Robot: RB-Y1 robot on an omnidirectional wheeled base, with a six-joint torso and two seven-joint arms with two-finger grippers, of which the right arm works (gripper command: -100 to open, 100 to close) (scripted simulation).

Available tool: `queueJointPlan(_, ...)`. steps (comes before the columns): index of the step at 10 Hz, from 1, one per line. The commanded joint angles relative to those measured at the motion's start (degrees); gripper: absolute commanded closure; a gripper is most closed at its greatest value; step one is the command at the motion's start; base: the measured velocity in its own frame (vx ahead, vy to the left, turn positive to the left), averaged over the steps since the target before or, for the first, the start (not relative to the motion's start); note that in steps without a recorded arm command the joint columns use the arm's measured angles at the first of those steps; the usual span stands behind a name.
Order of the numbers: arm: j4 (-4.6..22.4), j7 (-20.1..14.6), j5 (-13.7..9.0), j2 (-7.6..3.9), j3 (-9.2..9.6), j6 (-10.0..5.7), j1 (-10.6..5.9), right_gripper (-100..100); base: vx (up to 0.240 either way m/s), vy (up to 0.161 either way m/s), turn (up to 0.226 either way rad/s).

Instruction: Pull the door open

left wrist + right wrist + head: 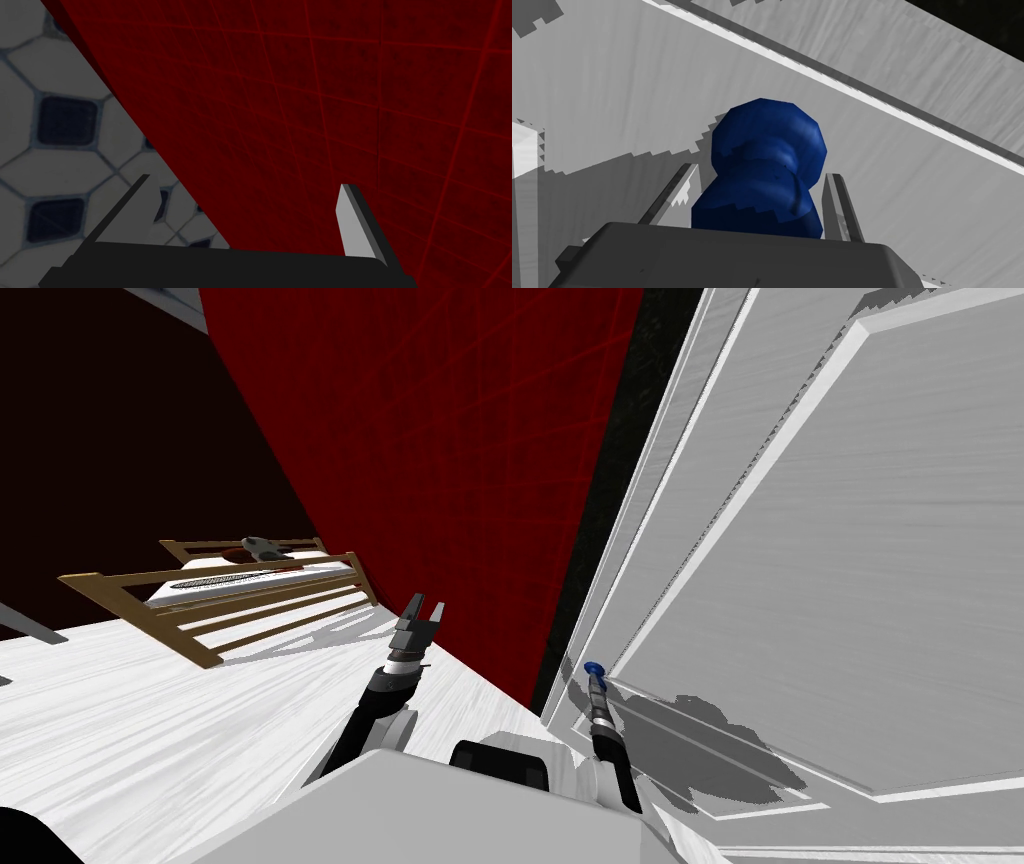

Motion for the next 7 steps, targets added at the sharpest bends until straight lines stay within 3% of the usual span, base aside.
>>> queueJointPlan(1, 0.4, -2.9, -0.6, 0.08, 0.49, -0.35, -0.31, 100, -0.022, 0.007, 0.063)
queueJointPlan(7, 0.6, -10.2, -2.5, -0.61, 1.03, -0.55, -0.25, 100, -0.027, 0.004, 0.053)
